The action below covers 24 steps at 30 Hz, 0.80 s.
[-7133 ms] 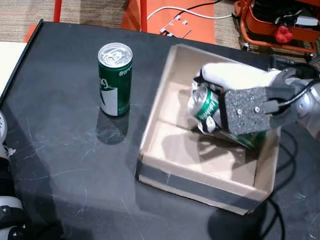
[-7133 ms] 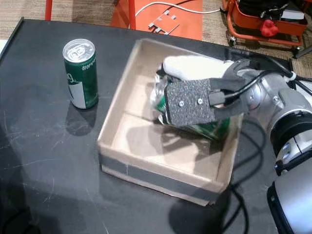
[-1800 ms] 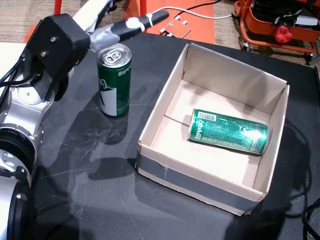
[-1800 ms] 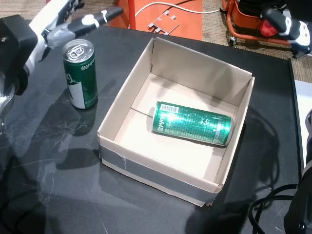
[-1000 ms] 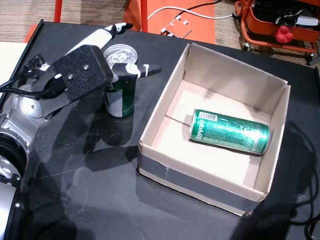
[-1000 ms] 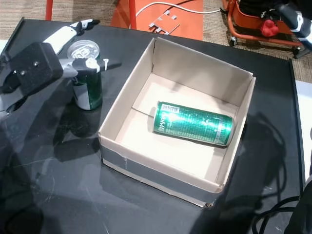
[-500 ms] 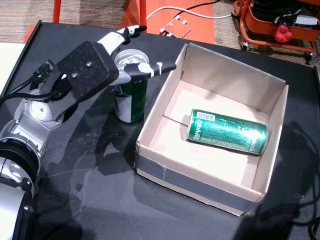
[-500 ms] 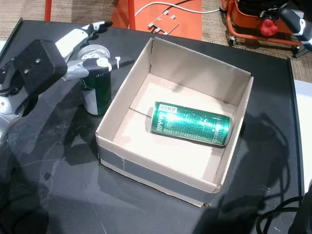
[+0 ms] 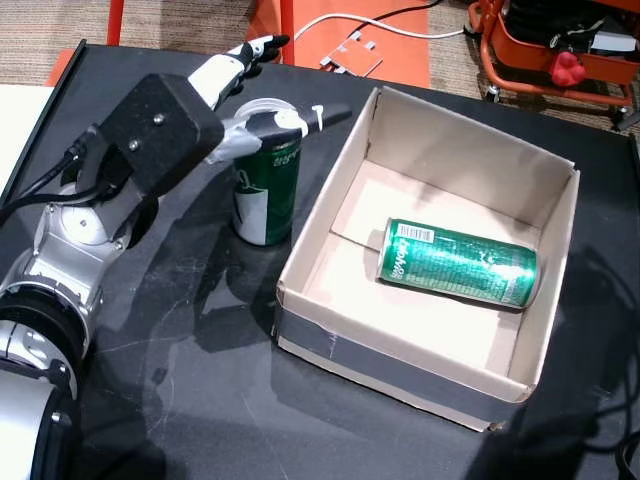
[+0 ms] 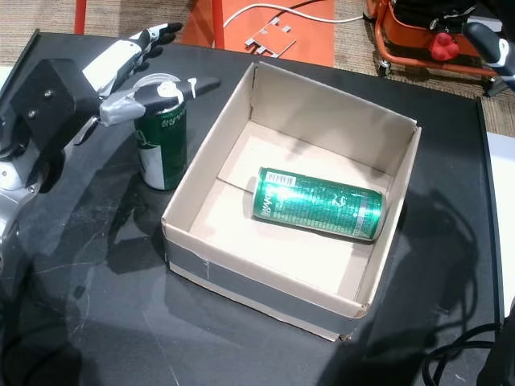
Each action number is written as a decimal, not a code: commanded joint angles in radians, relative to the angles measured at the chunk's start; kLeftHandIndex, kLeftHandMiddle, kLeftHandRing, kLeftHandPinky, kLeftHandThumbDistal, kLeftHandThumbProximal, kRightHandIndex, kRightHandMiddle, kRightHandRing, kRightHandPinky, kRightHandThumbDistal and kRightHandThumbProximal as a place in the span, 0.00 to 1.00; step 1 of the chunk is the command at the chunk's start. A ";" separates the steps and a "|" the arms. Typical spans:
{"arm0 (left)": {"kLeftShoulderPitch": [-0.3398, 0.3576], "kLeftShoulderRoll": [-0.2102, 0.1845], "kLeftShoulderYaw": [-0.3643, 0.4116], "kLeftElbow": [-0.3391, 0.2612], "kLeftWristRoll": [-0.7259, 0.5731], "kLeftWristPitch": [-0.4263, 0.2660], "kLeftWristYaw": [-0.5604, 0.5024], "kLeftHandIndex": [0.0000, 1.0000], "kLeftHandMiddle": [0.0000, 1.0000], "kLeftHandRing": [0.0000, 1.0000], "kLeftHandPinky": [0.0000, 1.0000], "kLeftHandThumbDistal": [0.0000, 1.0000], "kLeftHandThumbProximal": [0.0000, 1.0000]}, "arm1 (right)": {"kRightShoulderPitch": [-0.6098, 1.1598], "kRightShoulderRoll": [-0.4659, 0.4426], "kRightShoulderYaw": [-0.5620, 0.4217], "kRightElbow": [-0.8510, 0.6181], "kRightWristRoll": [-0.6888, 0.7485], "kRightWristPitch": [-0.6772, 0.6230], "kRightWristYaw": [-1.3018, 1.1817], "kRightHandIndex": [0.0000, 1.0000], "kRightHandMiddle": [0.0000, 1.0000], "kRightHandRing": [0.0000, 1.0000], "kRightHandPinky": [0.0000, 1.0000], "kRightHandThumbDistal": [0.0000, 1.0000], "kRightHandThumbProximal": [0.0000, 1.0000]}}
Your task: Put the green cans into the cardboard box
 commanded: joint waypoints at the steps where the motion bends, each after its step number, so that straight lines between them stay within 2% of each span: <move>1: 0.023 -0.011 0.005 0.005 -0.007 -0.010 0.002 1.00 1.00 1.00 1.00 1.00 0.60 | -0.015 -0.018 -0.008 0.004 0.015 0.009 0.005 0.58 0.37 0.44 0.75 1.00 0.68; 6: 0.032 -0.015 0.019 0.005 -0.020 -0.001 -0.020 1.00 1.00 1.00 1.00 1.00 0.57 | -0.016 -0.020 -0.007 0.004 0.010 0.015 0.002 0.64 0.38 0.45 0.75 1.00 0.66; 16: 0.045 -0.013 -0.001 0.006 -0.001 -0.001 -0.025 1.00 1.00 1.00 1.00 1.00 0.53 | -0.017 -0.022 -0.005 0.006 0.013 0.032 0.007 0.73 0.42 0.48 0.76 1.00 0.62; 19: 0.043 -0.016 0.006 0.005 -0.009 -0.001 -0.035 1.00 1.00 1.00 1.00 1.00 0.53 | -0.017 -0.015 -0.008 -0.004 0.018 0.036 0.011 0.71 0.41 0.48 0.77 1.00 0.63; 24: 0.040 -0.016 0.023 0.004 -0.024 0.000 -0.048 1.00 1.00 1.00 1.00 1.00 0.55 | -0.011 -0.014 -0.007 -0.014 0.012 0.028 -0.003 0.73 0.41 0.46 0.77 1.00 0.62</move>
